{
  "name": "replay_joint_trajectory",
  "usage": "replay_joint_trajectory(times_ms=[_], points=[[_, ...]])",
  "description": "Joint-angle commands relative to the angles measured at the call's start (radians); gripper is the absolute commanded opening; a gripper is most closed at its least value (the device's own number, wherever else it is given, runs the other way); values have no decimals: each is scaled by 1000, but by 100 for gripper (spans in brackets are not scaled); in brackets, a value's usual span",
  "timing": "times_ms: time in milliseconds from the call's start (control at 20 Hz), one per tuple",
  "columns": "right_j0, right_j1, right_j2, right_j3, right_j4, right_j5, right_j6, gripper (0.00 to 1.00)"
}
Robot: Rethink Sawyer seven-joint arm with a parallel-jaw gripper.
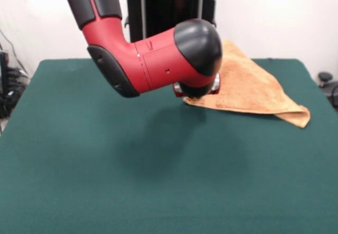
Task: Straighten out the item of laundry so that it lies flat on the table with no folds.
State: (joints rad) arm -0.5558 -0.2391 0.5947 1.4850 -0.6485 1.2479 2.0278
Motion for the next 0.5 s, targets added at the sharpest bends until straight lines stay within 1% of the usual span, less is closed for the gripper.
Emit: replay_joint_trajectory(times_ms=[50, 150, 300, 400, 500], points=[[-19, 34, 112, -257, -183, -205, -498, 0], [-22, 45, 131, -295, -177, -146, -560, 0], [-15, 57, 140, -327, -180, -113, -579, 0], [-8, 56, 125, -310, -172, -119, -530, 0], [-5, 39, 91, -246, -154, -149, -430, 0]])
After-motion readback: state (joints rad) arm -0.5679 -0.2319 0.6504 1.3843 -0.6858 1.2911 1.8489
